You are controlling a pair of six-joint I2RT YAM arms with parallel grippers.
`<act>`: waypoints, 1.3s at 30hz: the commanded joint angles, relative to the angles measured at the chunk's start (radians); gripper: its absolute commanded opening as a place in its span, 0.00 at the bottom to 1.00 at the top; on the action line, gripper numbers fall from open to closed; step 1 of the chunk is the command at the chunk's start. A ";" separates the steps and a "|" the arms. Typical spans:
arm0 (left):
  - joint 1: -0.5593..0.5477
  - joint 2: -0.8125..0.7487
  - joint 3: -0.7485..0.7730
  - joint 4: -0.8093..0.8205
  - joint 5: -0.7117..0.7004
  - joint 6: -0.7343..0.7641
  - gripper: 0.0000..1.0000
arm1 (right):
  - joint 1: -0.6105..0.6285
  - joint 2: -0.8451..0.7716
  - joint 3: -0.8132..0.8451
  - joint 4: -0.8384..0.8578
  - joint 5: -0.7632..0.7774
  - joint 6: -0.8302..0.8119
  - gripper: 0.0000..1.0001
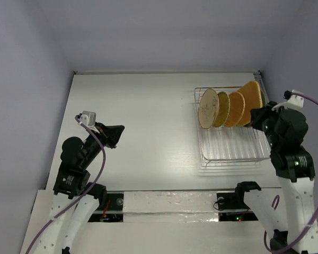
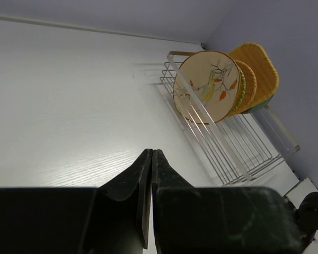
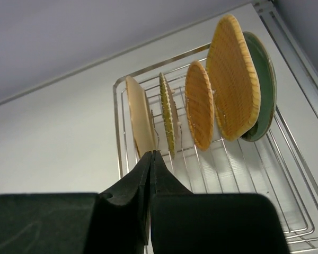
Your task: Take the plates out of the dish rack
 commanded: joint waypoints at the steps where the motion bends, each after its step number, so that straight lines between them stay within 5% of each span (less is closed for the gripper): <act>1: -0.025 -0.021 0.013 0.008 -0.072 -0.007 0.00 | -0.006 0.110 0.069 0.083 0.090 -0.012 0.00; 11: -0.096 -0.076 0.008 -0.009 -0.125 -0.021 0.00 | -0.041 0.497 0.273 0.065 0.265 -0.079 0.00; 15: -0.116 -0.096 0.008 -0.014 -0.145 -0.022 0.02 | -0.052 0.630 0.334 0.032 0.076 -0.111 0.00; 18: -0.116 -0.108 0.008 -0.019 -0.161 -0.027 0.07 | -0.052 0.649 0.278 0.087 -0.050 -0.102 0.19; 22: -0.127 -0.113 0.007 -0.017 -0.155 -0.030 0.15 | -0.028 0.631 0.227 0.161 -0.172 -0.079 0.58; 24: -0.127 -0.113 0.005 -0.012 -0.148 -0.030 0.24 | 0.024 0.652 0.241 0.132 -0.148 -0.096 0.63; 30: -0.127 -0.116 0.004 -0.012 -0.151 -0.033 0.52 | 0.075 0.706 0.252 0.132 -0.095 -0.102 0.64; 39: -0.127 -0.111 0.004 -0.015 -0.162 -0.036 0.55 | 0.144 0.821 0.276 0.132 0.016 -0.111 0.63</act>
